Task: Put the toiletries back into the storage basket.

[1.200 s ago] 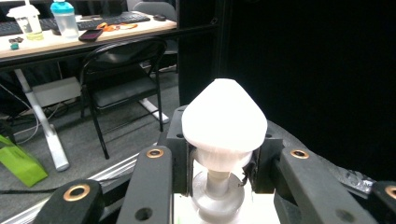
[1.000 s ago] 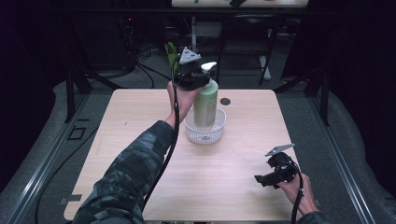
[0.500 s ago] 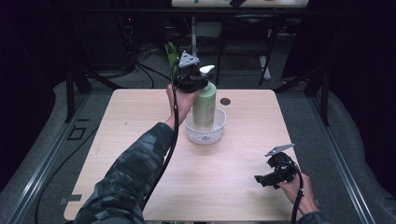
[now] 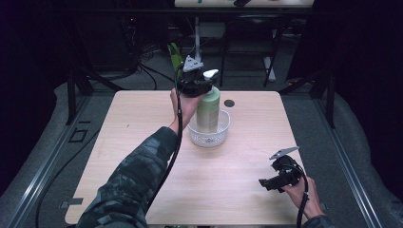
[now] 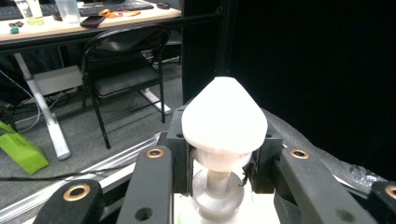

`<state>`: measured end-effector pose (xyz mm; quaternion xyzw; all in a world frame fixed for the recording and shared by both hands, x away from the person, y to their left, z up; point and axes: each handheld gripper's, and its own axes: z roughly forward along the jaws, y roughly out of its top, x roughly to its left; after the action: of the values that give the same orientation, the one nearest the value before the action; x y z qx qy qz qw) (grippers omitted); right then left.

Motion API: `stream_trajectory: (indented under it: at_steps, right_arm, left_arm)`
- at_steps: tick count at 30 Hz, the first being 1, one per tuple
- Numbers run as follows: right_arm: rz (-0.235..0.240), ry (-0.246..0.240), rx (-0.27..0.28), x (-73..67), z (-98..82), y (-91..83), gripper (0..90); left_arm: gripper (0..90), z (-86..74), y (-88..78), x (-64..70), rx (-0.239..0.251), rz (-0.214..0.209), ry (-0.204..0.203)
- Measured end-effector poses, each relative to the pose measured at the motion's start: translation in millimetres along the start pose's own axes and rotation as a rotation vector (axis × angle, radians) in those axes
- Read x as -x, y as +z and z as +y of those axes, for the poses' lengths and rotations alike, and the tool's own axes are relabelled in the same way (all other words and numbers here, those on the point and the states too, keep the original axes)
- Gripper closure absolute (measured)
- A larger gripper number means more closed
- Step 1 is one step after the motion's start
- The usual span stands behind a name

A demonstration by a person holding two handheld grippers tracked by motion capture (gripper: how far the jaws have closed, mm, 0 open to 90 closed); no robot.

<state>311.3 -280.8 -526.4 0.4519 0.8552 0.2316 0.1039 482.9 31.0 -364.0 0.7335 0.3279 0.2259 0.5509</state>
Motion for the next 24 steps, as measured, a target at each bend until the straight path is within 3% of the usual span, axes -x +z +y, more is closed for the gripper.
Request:
stream_trajectory:
  at_steps: [24]
  right_arm:
    - [-0.007,-0.011,-0.001,0.6,0.0,-0.5,7.6]
  left_arm:
    - [67.6,-16.5,5.1,1.7,-0.008,0.009,0.002]
